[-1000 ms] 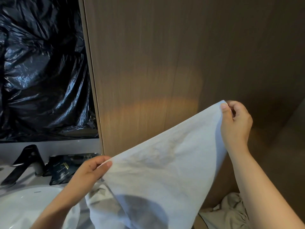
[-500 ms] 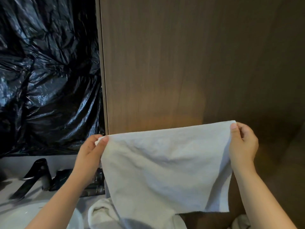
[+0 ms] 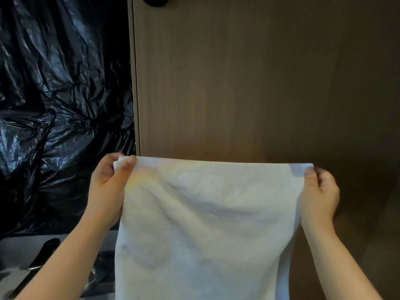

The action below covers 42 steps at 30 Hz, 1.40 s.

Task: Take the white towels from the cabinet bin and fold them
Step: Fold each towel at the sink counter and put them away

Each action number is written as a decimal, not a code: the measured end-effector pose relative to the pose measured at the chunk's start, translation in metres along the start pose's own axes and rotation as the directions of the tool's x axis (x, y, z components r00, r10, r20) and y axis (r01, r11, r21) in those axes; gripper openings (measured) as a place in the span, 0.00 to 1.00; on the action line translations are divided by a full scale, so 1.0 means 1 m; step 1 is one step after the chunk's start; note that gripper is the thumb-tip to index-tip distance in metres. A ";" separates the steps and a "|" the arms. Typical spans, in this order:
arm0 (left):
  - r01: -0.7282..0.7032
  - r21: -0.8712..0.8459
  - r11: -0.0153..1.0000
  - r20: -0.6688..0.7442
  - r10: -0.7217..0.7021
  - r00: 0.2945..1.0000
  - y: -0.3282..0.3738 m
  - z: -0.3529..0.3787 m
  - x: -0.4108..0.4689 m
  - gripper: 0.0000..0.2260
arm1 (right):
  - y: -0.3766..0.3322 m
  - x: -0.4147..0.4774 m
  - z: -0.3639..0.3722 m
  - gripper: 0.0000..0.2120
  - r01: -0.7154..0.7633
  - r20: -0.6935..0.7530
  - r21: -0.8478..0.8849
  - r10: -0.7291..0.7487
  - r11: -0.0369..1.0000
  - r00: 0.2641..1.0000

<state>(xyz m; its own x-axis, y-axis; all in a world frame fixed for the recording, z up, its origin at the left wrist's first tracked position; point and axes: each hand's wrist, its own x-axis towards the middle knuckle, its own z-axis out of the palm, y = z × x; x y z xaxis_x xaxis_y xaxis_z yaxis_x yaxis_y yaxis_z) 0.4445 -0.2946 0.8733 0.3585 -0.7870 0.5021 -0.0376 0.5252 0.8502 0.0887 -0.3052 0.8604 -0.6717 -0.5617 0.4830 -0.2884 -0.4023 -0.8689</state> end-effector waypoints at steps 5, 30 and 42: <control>0.059 0.193 0.979 -0.042 -0.052 0.998 -0.013 -0.001 -0.008 0.05 | 0.015 -0.012 0.002 0.07 -0.047 0.025 -0.018 0.047 0.999 0.999; 0.291 0.233 0.928 0.434 -0.367 0.823 -0.029 0.054 -0.103 0.04 | 0.033 -0.147 0.005 0.08 -0.159 0.687 -0.074 0.166 0.984 0.708; 0.287 0.174 0.942 0.445 -0.335 0.831 -0.026 0.053 -0.121 0.06 | 0.029 -0.177 -0.004 0.02 -0.306 0.580 0.091 0.199 0.948 0.790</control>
<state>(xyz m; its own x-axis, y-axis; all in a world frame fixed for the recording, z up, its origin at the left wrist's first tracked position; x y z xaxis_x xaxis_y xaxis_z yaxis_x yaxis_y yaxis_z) 0.3529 -0.2299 0.7985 -0.1046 -0.9736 0.2029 -0.0952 0.2129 0.9724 0.1964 -0.2148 0.7498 -0.1923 -0.9431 0.2712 -0.0058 -0.2752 -0.9614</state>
